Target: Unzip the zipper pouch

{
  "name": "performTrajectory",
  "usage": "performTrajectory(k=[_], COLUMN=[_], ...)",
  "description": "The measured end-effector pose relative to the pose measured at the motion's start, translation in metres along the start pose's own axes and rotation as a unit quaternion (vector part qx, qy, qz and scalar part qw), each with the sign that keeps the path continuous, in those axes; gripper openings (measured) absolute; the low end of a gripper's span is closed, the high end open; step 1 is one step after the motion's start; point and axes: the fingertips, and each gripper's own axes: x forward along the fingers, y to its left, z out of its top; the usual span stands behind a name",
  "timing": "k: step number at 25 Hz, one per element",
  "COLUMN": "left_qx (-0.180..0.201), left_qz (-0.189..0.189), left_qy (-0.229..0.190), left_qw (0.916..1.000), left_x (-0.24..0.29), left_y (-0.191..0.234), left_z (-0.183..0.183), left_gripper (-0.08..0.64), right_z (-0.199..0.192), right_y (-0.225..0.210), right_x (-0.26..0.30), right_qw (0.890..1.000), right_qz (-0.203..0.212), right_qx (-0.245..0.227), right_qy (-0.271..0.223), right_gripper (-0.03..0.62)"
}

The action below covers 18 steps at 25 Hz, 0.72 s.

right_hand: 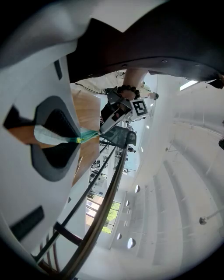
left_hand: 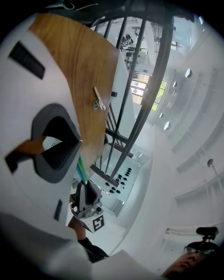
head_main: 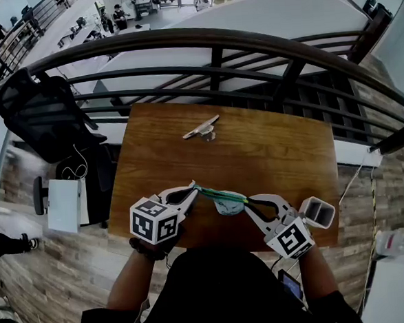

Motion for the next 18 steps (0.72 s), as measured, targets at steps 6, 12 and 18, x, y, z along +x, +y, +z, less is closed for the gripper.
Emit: performTrajectory(k=[6, 12, 18], left_qx=[-0.008, -0.005, -0.009], left_qz=[0.007, 0.025, 0.032], left_qy=[-0.003, -0.007, -0.014], left_qw=[0.9999, 0.9997, 0.9993], left_x=[-0.002, -0.003, -0.006], left_y=[0.007, 0.014, 0.022], left_z=[0.004, 0.007, 0.012], left_gripper=[0.014, 0.014, 0.014], right_z=[0.000, -0.001, -0.001], right_y=[-0.006, -0.010, -0.014], right_x=[-0.006, -0.004, 0.001], right_qw=[1.000, 1.000, 1.000], right_qz=[-0.009, -0.020, -0.030], right_qx=[0.001, 0.002, 0.008], right_qy=[-0.003, -0.003, 0.001], right_gripper=[0.037, 0.037, 0.037])
